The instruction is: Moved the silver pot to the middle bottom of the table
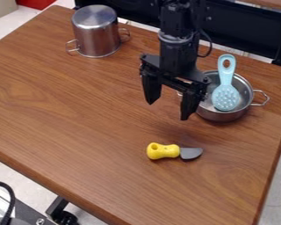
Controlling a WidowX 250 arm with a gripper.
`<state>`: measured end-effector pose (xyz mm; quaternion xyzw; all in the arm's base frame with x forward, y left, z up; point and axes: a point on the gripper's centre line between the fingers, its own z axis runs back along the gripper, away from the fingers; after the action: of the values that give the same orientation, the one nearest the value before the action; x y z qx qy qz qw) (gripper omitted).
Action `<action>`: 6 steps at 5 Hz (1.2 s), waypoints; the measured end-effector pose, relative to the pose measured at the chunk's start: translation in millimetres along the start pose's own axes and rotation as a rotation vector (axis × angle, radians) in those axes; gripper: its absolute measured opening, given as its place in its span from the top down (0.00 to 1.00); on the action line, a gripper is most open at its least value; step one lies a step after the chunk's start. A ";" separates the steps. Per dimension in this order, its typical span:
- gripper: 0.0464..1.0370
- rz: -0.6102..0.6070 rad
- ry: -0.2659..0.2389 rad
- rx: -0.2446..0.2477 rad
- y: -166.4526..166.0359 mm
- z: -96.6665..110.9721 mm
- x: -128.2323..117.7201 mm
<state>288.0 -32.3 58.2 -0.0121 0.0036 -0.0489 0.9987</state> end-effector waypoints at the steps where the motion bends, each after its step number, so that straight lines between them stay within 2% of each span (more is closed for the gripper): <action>1: 0.04 0.014 0.031 -0.001 0.0 -7.8 -3.7; 2: 0.04 0.178 0.058 -0.025 -4.1 -12.4 -0.9; 3: 0.04 0.317 0.029 -0.022 -3.8 -15.3 1.6; 4: 0.04 0.448 -0.030 -0.045 -1.3 -5.6 6.3; 5: 0.04 0.647 -0.127 -0.055 -0.5 3.0 12.9; 6: 0.04 0.734 -0.193 -0.037 -5.0 2.5 20.1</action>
<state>307.5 -39.1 60.7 -0.0326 -0.0856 0.3135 0.9452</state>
